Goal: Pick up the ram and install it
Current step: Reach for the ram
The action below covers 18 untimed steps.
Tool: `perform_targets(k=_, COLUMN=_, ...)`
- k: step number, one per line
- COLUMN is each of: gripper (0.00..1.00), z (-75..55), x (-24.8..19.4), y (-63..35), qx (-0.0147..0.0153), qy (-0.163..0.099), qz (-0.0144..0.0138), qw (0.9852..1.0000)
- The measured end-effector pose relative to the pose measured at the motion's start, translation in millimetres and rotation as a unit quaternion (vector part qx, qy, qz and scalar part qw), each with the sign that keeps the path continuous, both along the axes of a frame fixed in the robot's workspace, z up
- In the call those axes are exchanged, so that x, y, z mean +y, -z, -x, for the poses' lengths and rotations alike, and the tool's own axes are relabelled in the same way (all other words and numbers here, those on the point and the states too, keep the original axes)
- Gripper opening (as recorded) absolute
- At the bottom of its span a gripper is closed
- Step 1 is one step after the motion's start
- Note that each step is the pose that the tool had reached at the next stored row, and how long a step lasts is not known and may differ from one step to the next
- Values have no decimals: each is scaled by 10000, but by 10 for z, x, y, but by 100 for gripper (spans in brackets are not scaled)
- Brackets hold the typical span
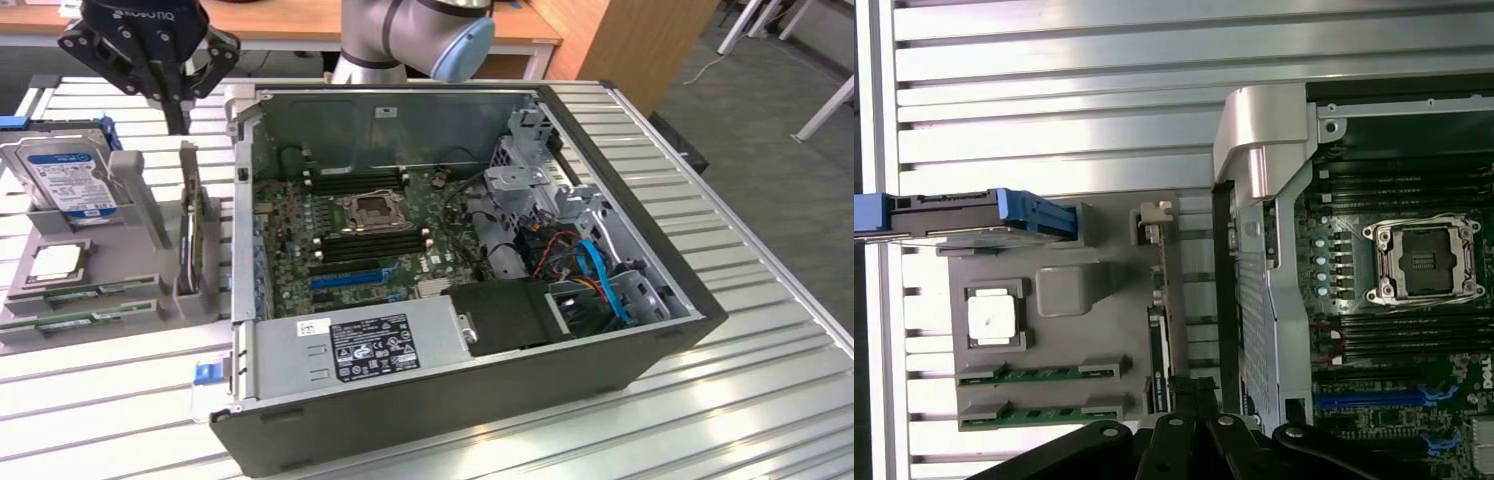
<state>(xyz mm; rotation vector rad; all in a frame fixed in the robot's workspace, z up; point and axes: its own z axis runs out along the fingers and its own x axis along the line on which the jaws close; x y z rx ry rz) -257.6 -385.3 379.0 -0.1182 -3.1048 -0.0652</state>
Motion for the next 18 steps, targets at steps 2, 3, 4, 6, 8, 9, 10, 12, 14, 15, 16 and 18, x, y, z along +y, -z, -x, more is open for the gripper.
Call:
perform_targets(k=2, gripper=10, z=31, x=1, y=2, qx=6, qy=0, qz=0, qw=10000)
perform_targets(k=3, gripper=10, z=48, x=2, y=3, qx=10, qy=0, qz=0, qw=10000)
perform_targets(k=4, gripper=10, z=64, x=3, y=4, qx=12, qy=0, qz=0, qw=10000)
perform_targets(k=6, gripper=10, z=95, x=4, y=6, qx=19, qy=0, qz=0, qw=10000)
perform_targets(k=8, gripper=10, z=125, x=5, y=8, qx=25, qy=0, qz=0, qw=10000)
perform_targets(k=9, gripper=10, z=138, x=6, y=9, qx=28, qy=0, qz=0, qw=10000)
perform_targets(k=10, gripper=10, z=150, x=6, y=10, qx=31, qy=0, qz=0, qw=10000)
perform_targets(k=12, gripper=10, z=173, x=6, y=11, qx=37, qy=0, qz=0, qw=10000)
perform_targets(k=14, gripper=10, z=198, x=6, y=14, qx=42, qy=0, qz=0, qw=10000)
perform_targets(k=15, gripper=10, z=210, x=7, y=15, qx=44, qy=0, qz=0, qw=10000)
perform_targets(k=16, gripper=10, z=223, x=8, y=16, qx=46, qy=0, qz=0, qw=10000)
perform_targets(k=18, gripper=10, z=248, x=9, y=17, qx=48, qy=0, qz=0, qw=10000)
